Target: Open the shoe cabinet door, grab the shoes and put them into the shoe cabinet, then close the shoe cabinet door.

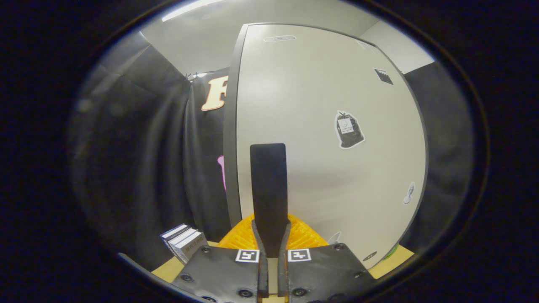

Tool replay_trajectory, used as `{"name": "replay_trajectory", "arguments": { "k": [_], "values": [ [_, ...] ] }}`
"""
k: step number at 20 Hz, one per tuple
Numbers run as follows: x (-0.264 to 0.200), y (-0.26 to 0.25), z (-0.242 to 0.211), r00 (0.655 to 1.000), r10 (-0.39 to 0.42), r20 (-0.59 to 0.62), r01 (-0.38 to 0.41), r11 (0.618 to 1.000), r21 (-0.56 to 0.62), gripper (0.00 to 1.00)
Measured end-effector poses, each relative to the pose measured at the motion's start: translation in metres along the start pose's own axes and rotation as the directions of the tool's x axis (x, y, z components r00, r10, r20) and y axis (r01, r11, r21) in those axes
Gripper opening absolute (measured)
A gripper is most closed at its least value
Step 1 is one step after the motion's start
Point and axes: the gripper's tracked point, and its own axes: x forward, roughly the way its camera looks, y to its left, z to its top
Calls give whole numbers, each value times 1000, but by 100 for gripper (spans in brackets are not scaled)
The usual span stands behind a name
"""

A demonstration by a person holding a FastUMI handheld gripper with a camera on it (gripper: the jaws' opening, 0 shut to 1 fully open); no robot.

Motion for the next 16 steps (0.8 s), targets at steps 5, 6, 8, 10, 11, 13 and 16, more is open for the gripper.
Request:
{"name": "replay_trajectory", "arguments": {
  "k": [5,6,8,10,11,13,16],
  "values": [
    [-25,-1,2,997,83,-13,-82,996,27,10],
    [-36,-3,1,995,100,-16,-99,994,34,10],
    [-60,-10,2,992,124,-23,-123,992,30,10],
    [-77,-18,4,988,149,-28,-149,989,17,10],
    [-87,-21,4,986,164,-35,-164,986,24,10],
    [-102,-32,7,980,192,-47,-191,981,19,10],
    [-126,-51,10,972,227,-59,-227,974,11,10]
  ]
}}
